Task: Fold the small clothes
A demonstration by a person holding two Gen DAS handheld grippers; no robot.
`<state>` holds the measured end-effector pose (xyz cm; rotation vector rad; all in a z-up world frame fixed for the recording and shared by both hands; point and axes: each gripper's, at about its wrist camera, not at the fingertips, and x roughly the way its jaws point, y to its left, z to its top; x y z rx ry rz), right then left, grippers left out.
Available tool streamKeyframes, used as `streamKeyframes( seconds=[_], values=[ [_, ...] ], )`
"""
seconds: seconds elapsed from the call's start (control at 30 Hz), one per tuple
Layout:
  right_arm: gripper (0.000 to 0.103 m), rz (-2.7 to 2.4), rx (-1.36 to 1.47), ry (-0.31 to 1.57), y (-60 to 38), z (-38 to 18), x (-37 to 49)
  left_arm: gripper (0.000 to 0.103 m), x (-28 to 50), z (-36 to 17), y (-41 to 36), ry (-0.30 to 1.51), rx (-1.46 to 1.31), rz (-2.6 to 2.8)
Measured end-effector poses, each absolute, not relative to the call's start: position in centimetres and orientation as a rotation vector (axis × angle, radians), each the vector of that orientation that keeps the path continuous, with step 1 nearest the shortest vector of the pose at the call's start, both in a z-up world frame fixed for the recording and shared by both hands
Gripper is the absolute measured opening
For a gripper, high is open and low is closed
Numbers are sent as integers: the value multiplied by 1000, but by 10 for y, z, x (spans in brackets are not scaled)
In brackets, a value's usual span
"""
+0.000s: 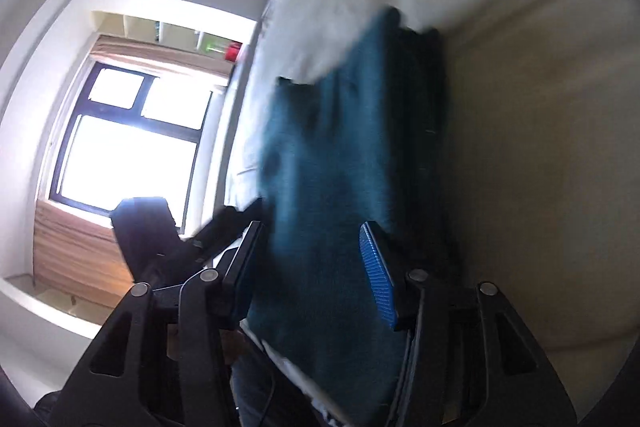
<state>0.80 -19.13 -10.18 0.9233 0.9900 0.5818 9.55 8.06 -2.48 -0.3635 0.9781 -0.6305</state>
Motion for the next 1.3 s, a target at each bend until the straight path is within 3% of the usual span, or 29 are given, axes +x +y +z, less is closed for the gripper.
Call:
streamKeyframes(
  seconds=[0.03, 0.1, 0.23, 0.33, 0.37, 0.5, 0.63, 0.77, 0.93, 1.07, 1.3],
  values=[
    [37, 603, 952, 969, -197, -110, 6, 79, 95, -25, 80, 973, -362, -637],
    [34, 615, 1023, 937, -210, -119, 0, 79, 91, -22, 81, 958, -349, -638],
    [41, 515, 969, 873, -234, -97, -23, 79, 65, 7, 80, 841, -245, -546],
    [46, 382, 791, 813, -235, -59, -39, 102, 30, 47, 78, 641, -104, -454],
    [46, 348, 728, 783, -233, -43, -44, 103, 18, 60, 80, 574, -86, -418],
    [61, 161, 481, 597, -221, 28, -62, 103, -26, 107, 88, 348, -40, -252],
    [101, 35, 372, 294, -206, 95, -98, 103, -59, 148, 88, 163, 66, -46],
    [103, -100, 236, 36, -186, 147, -132, 103, -88, 173, 88, 44, 146, 36],
    [103, -106, 176, -19, -180, 181, -155, 103, -76, 172, 94, 220, 129, 31],
    [103, -72, 134, 61, -162, 187, -159, 103, -55, 142, 100, 401, 114, 72],
    [103, -85, 245, 526, -157, 105, -106, 103, -22, 49, 101, 838, 5, 4]
  ],
)
